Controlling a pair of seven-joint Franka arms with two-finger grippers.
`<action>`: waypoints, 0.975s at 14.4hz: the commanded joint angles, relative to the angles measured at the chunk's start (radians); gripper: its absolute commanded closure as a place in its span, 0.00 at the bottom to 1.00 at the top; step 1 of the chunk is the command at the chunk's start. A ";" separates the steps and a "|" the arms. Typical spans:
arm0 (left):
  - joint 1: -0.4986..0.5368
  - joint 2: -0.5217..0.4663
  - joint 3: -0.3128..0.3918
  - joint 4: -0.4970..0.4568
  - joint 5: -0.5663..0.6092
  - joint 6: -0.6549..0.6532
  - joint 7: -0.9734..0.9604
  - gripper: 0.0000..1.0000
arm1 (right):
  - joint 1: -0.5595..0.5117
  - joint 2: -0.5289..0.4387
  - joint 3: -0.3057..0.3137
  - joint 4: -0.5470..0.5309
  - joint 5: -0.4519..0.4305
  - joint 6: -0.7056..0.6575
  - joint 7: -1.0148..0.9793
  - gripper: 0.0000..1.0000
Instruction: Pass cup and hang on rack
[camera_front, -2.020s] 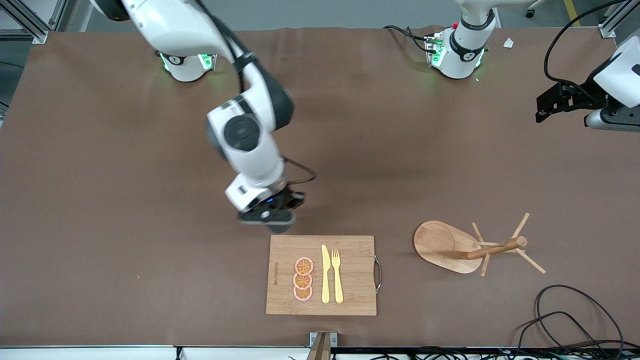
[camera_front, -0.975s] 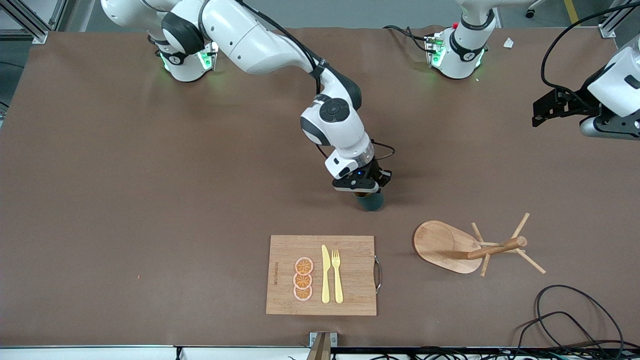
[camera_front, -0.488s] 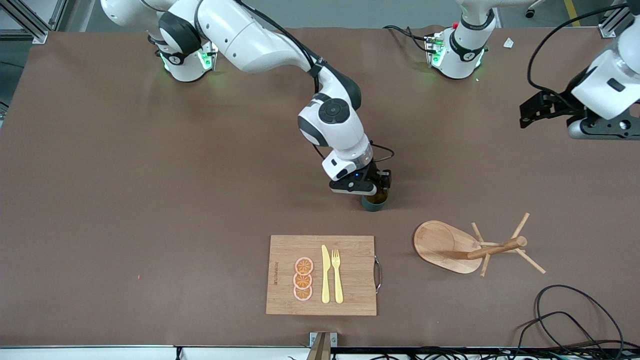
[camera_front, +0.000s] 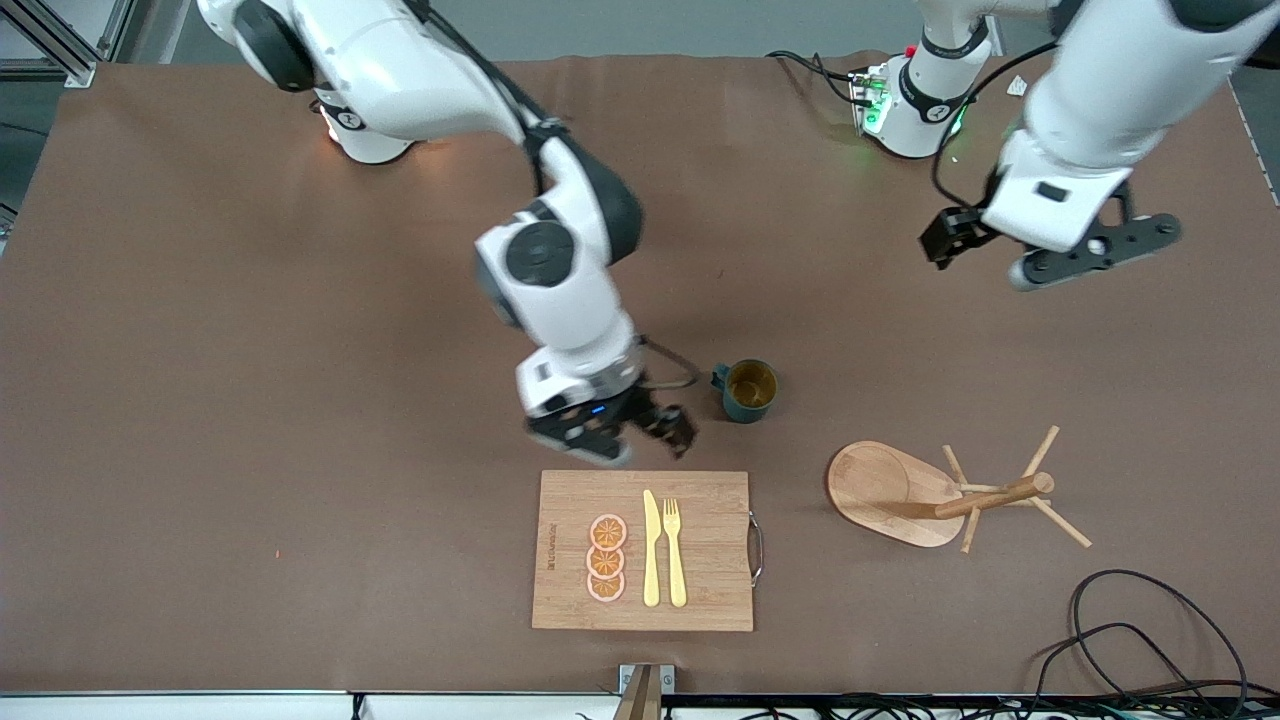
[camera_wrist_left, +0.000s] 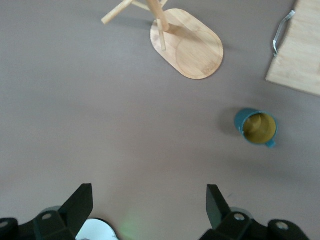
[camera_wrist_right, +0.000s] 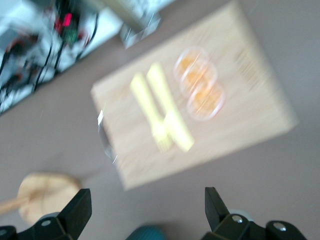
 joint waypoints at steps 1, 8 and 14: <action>-0.073 0.040 -0.001 0.028 0.073 -0.003 -0.174 0.00 | -0.116 -0.085 0.005 -0.043 0.000 -0.091 -0.130 0.00; -0.306 0.233 -0.001 0.028 0.292 0.075 -0.676 0.00 | -0.426 -0.252 0.005 -0.224 -0.003 -0.234 -0.420 0.00; -0.470 0.508 0.000 0.058 0.645 0.212 -1.018 0.05 | -0.615 -0.482 0.005 -0.454 -0.002 -0.245 -0.885 0.00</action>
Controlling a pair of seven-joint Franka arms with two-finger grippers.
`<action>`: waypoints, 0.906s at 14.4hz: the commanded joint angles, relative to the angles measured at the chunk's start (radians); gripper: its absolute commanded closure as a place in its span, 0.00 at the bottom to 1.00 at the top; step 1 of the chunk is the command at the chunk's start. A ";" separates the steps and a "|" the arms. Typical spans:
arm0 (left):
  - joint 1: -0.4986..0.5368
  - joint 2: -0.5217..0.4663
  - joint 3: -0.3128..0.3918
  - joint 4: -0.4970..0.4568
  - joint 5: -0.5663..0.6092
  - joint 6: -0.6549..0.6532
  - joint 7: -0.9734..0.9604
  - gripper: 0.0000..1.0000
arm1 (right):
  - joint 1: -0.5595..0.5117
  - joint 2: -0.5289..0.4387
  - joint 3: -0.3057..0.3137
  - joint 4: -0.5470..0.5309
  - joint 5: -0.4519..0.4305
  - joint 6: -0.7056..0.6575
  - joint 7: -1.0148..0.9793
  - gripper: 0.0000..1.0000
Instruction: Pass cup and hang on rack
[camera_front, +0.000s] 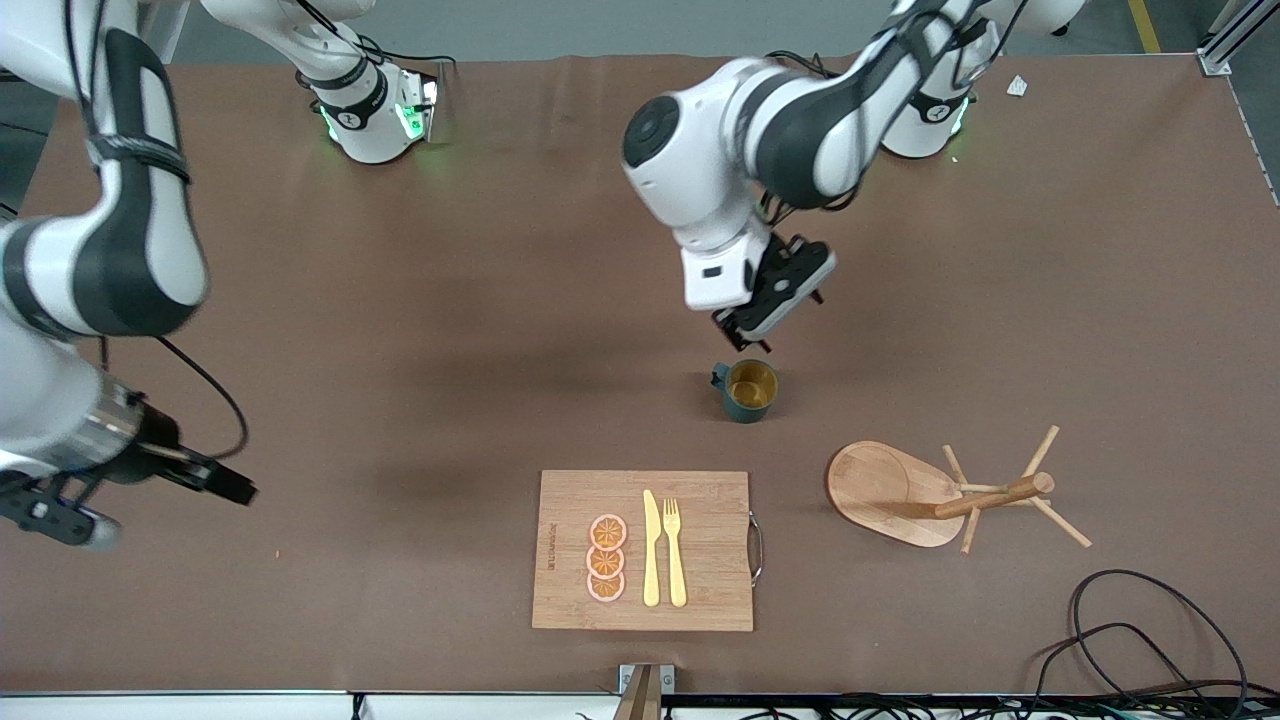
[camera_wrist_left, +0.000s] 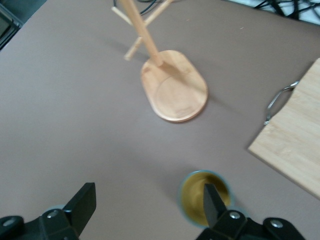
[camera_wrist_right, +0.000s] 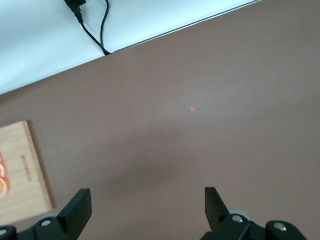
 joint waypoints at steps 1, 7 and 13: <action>-0.069 0.144 0.004 0.071 0.154 0.016 -0.155 0.05 | -0.084 -0.139 0.021 -0.129 -0.002 -0.007 -0.259 0.00; -0.179 0.313 0.010 0.082 0.418 0.043 -0.385 0.07 | -0.171 -0.239 0.017 -0.011 -0.002 -0.176 -0.330 0.00; -0.218 0.371 0.018 0.085 0.421 0.026 -0.508 0.07 | -0.158 -0.271 0.020 0.016 -0.029 -0.453 -0.320 0.00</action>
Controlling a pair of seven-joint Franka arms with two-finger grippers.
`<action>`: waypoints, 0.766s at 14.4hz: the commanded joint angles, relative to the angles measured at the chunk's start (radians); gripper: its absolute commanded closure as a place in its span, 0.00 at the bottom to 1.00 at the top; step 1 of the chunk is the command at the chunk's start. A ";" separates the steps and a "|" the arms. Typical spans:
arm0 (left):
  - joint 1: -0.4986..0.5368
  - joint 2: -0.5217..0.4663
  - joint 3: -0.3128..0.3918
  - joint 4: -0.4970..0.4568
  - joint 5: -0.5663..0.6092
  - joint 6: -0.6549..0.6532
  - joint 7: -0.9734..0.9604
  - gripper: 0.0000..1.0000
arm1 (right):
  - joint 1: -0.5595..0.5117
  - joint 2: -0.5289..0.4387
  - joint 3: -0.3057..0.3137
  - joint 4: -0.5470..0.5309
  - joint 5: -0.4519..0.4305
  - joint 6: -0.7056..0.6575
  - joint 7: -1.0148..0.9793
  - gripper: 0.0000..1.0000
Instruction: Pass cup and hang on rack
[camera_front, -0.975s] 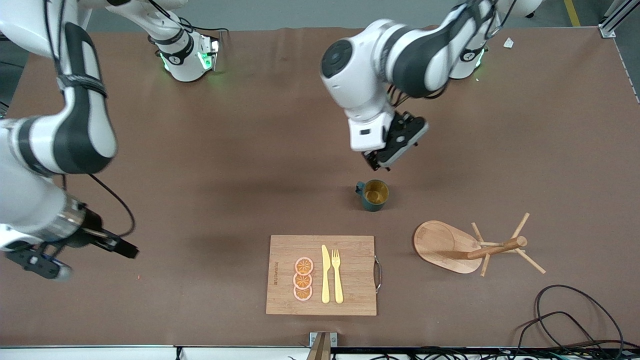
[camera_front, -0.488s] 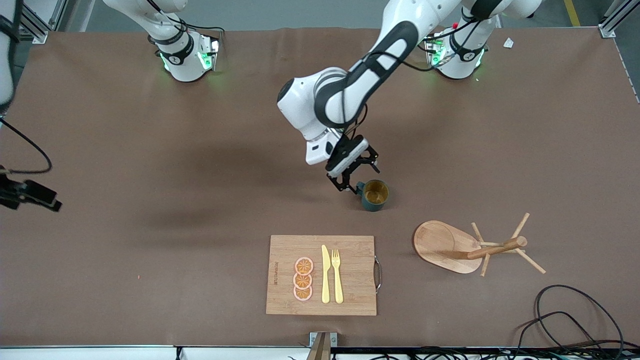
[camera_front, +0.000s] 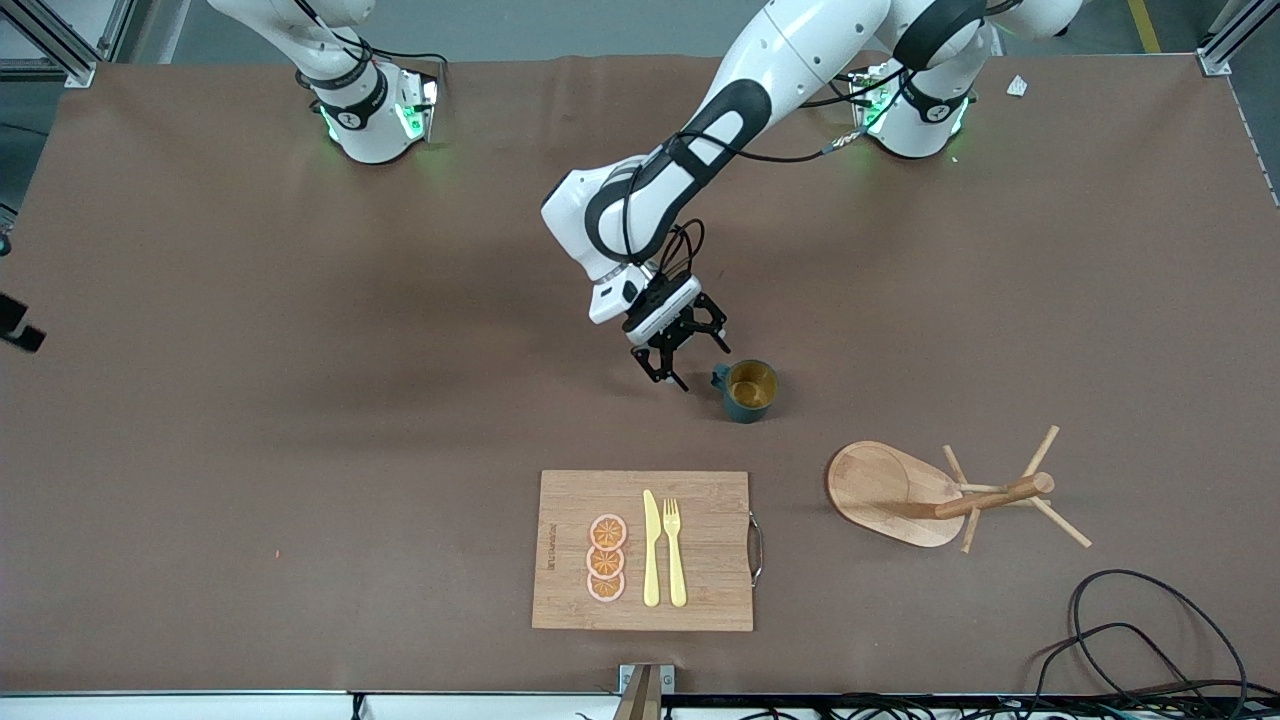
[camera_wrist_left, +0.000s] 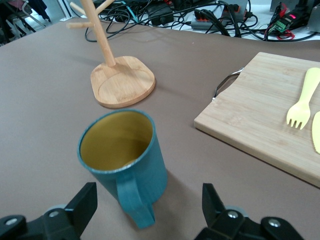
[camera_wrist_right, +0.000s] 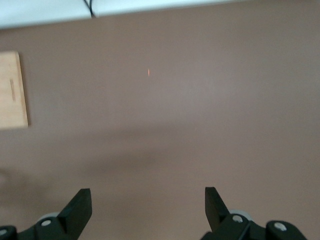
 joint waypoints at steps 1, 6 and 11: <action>-0.016 0.024 0.010 0.029 0.009 -0.020 -0.061 0.07 | -0.003 -0.041 0.015 -0.053 -0.031 -0.001 0.003 0.00; -0.039 0.072 0.012 0.029 0.012 -0.086 -0.174 0.19 | -0.001 -0.117 0.018 -0.183 -0.045 0.125 0.009 0.00; -0.041 0.098 0.035 0.037 0.019 -0.102 -0.190 0.28 | -0.001 -0.159 0.019 -0.210 -0.043 0.176 -0.002 0.00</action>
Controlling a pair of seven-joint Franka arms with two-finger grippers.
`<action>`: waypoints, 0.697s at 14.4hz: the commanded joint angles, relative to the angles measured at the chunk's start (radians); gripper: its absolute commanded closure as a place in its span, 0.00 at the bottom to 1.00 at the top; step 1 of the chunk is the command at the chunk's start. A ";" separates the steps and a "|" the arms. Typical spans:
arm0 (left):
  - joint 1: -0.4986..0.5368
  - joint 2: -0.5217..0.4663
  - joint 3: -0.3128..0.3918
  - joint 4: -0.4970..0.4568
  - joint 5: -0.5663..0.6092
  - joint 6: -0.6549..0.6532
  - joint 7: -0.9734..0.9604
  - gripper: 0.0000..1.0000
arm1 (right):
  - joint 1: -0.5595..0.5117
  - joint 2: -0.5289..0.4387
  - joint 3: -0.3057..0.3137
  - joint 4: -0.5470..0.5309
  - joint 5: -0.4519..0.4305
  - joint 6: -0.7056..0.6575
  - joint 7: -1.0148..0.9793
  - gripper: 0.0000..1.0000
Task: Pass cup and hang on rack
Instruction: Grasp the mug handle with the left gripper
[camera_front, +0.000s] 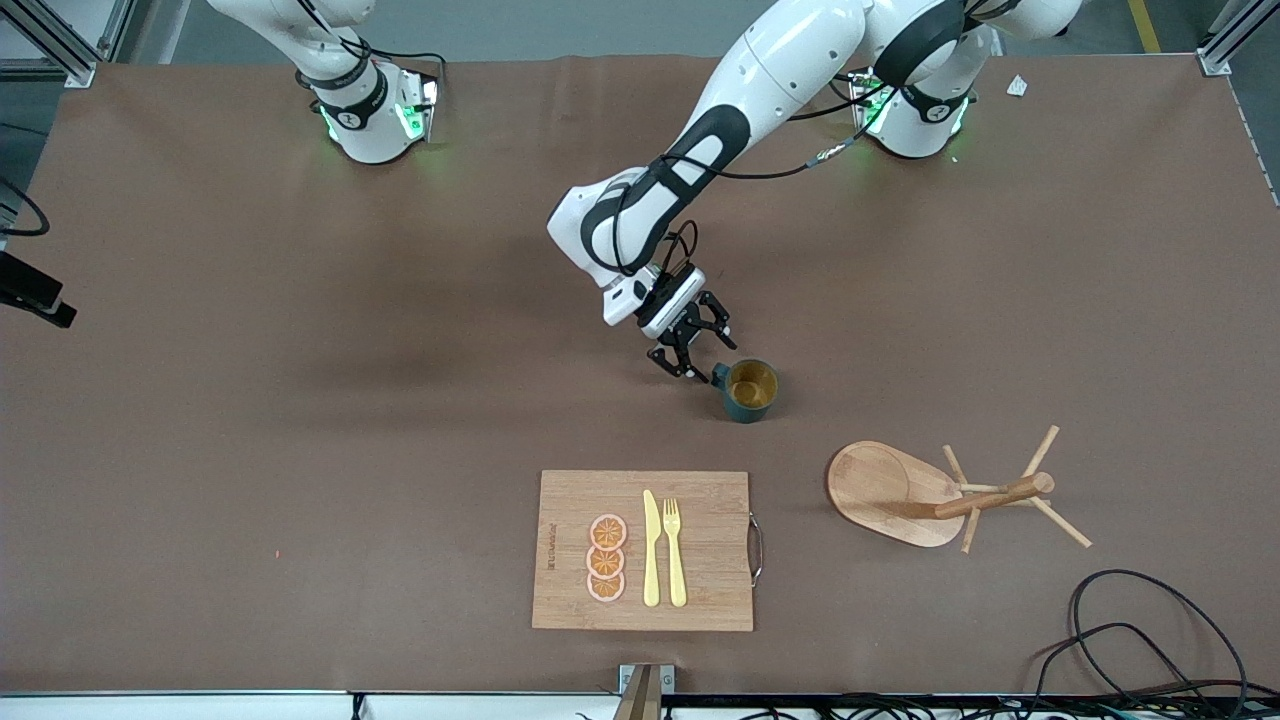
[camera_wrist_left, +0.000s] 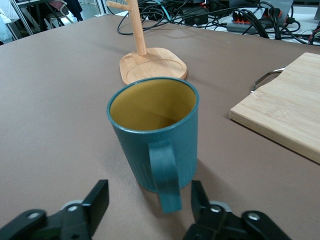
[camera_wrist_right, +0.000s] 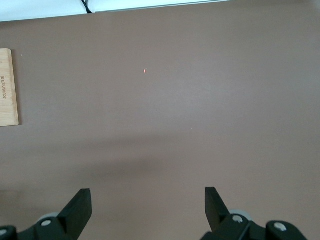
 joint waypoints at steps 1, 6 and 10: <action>-0.014 0.024 0.027 0.045 0.019 -0.020 -0.009 0.30 | -0.003 -0.038 0.009 -0.011 -0.013 0.019 -0.002 0.00; -0.012 0.046 0.030 0.073 0.019 -0.010 -0.008 0.44 | 0.017 -0.039 0.011 0.003 -0.051 0.011 0.003 0.00; -0.007 0.051 0.029 0.075 0.019 -0.010 0.010 0.86 | 0.017 -0.039 0.011 -0.003 -0.056 0.013 -0.003 0.00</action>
